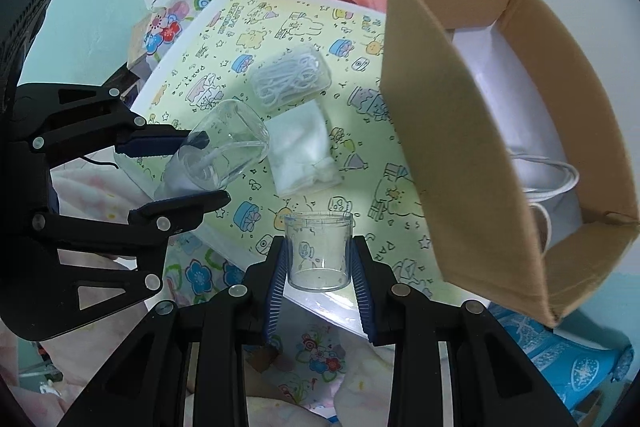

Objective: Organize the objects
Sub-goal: 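Lift and carry the bottle with the left tool while the right tool carries the jar to the box, then open the left tool to drop the bottle while the right tool releases the jar into the box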

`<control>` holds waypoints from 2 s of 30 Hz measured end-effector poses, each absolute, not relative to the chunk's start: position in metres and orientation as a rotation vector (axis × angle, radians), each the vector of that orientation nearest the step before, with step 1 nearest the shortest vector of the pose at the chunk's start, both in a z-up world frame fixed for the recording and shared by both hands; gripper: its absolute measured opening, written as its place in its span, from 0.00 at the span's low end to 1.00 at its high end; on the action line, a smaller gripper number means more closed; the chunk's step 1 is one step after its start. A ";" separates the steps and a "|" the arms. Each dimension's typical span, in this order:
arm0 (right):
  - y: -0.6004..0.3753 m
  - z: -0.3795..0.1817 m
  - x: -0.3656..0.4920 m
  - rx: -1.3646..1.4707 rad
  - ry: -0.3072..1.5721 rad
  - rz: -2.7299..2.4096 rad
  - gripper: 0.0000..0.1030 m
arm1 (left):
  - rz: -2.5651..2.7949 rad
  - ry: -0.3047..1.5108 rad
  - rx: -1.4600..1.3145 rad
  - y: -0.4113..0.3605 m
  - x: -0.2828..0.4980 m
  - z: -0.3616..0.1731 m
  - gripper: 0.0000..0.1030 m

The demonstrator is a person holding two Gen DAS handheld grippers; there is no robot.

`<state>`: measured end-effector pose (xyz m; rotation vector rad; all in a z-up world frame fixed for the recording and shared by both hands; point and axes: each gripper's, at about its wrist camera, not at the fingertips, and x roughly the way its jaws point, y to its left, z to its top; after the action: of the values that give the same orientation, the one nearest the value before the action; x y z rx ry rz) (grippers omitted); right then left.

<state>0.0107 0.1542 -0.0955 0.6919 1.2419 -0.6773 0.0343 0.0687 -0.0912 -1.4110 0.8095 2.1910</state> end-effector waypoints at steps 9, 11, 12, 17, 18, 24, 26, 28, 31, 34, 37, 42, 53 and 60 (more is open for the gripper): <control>0.139 -0.070 0.001 0.671 1.234 -0.672 0.34 | 2.187 0.885 -1.356 0.089 0.029 -0.068 0.34; 0.135 -0.067 -0.002 0.685 1.228 -0.671 0.34 | 2.189 0.903 -1.341 0.094 0.026 -0.062 0.34; 0.133 -0.064 -0.003 0.688 1.224 -0.671 0.34 | 2.187 0.897 -1.338 0.096 0.025 -0.058 0.34; 0.128 -0.050 -0.011 0.675 1.220 -0.681 0.34 | 2.182 0.897 -1.320 0.106 0.022 -0.043 0.34; 0.126 -0.047 -0.013 0.674 1.222 -0.683 0.34 | 2.181 0.901 -1.316 0.109 0.022 -0.040 0.34; 0.114 -0.032 -0.029 0.687 1.207 -0.708 0.34 | 2.166 0.928 -1.279 0.126 0.023 -0.025 0.34; 0.111 -0.027 -0.034 0.689 1.201 -0.715 0.34 | 2.158 0.928 -1.267 0.133 0.023 -0.017 0.34; 0.107 -0.022 -0.038 0.676 1.202 -0.724 0.34 | 2.151 0.930 -1.254 0.139 0.023 -0.011 0.34; 0.100 -0.015 -0.044 0.669 1.199 -0.739 0.34 | 2.143 0.940 -1.232 0.149 0.020 -0.003 0.34; 0.091 -0.012 -0.051 0.673 1.193 -0.751 0.34 | 2.138 0.946 -1.222 0.159 0.016 0.000 0.34; 0.085 -0.009 -0.059 0.677 1.182 -0.767 0.34 | 2.129 0.948 -1.217 0.169 0.009 0.002 0.34; 0.073 -0.011 -0.072 0.695 1.179 -0.784 0.34 | 2.112 0.955 -1.200 0.187 0.000 0.005 0.34; 0.051 -0.007 -0.094 0.712 1.164 -0.809 0.34 | 2.079 0.964 -1.175 0.218 -0.017 0.009 0.34; 0.038 -0.028 -0.099 0.750 1.168 -0.808 0.34 | 2.067 0.969 -1.185 0.227 -0.030 -0.007 0.34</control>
<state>-0.0989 0.0377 -0.0280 0.7499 1.1682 -0.8077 -0.0300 0.2271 -0.0070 -1.1852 0.9687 2.0671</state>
